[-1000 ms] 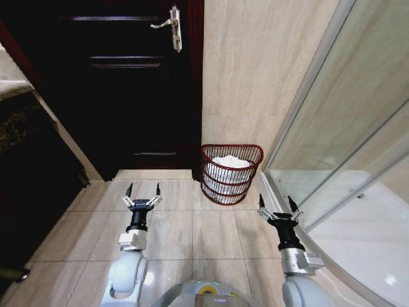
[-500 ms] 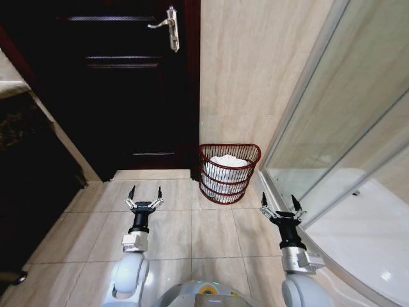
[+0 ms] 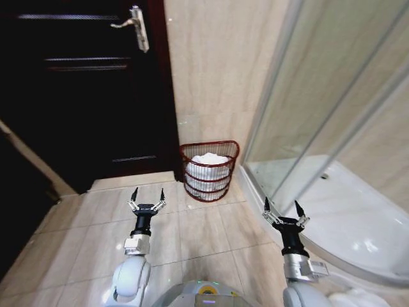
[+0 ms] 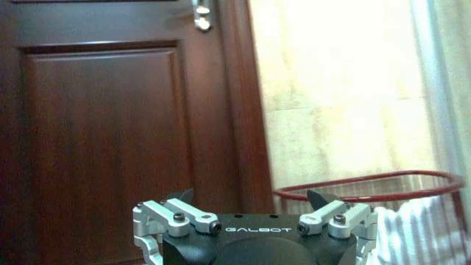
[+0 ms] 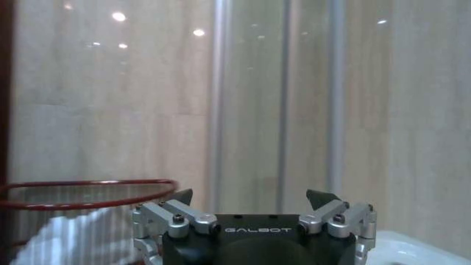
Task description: Discard the used towel into the hamper.
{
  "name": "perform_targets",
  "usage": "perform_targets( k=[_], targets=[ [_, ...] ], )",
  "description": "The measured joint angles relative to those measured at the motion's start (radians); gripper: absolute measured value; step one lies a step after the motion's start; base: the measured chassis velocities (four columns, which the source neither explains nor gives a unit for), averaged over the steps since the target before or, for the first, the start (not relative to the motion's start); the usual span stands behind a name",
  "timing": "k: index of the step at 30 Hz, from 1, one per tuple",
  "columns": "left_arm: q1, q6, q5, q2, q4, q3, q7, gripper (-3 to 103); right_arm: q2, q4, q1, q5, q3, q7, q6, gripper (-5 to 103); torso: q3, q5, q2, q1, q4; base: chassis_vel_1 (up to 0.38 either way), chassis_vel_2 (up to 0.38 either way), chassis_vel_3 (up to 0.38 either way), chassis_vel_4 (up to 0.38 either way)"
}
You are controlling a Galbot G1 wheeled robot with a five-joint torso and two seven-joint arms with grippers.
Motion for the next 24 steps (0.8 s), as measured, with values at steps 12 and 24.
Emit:
perform_targets(
  k=[12, 24],
  targets=[
    [0.023, -0.024, 0.012, -0.008, -0.003, 0.006, -0.002, 100, 0.003, 0.006, -0.003, -0.001, 0.002, 0.01, 0.004, 100, 0.0, 0.0, 0.0, 0.0, 0.0, -0.105, -0.144, -0.136, -0.108],
    [0.04, -0.039, 0.012, -0.01, -0.008, -0.008, -0.005, 100, -0.002, 0.019, 0.006, -0.001, -0.005, 0.009, 0.002, 100, 0.0, 0.0002, 0.0, 0.0, 0.0001, -0.038, -0.213, -0.214, -0.031]
  ],
)
